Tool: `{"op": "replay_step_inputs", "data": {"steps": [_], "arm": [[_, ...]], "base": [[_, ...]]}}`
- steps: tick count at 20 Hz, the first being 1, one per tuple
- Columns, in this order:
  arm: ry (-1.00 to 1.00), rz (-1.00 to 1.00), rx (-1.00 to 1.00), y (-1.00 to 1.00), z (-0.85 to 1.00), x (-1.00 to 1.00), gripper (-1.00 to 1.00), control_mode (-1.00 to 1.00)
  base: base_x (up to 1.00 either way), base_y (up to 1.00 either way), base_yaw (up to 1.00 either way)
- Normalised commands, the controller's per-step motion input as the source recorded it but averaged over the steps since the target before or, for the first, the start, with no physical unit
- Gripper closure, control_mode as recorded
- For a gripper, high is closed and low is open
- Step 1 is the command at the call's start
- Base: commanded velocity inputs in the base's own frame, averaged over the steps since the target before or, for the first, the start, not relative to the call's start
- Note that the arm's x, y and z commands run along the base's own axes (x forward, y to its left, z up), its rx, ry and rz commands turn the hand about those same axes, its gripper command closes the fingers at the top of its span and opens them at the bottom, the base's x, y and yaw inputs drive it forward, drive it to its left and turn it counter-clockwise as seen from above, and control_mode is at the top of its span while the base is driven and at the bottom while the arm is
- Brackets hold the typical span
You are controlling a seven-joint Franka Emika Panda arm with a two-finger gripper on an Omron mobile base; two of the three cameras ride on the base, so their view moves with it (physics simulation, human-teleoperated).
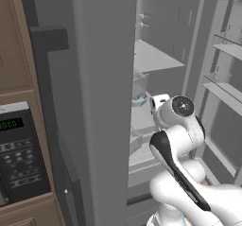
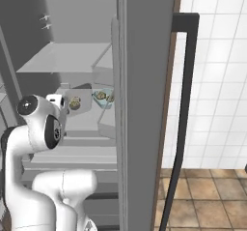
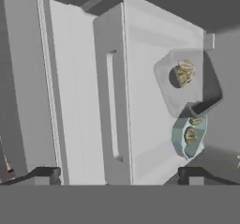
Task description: Place two dumplings into each of the tupperware containers and then place the containers in the fridge.
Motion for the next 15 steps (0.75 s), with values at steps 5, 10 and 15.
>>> {"op": "replay_step_inputs", "data": {"steps": [5, 10, 15], "arm": [[-0.04, -0.29, -0.05, -0.63, -0.66, -1.00, -1.00, -1.00], [0.00, -0.05, 0.01, -0.24, -0.16, -0.34, -1.00, -1.00], [0.00, 0.00, 0.00, 0.00, 0.00, -0.01, -1.00, -1.00]], "base": [[0.00, 0.00, 0.00], [0.00, 0.00, 0.00], [0.00, 0.00, 0.00]]}}
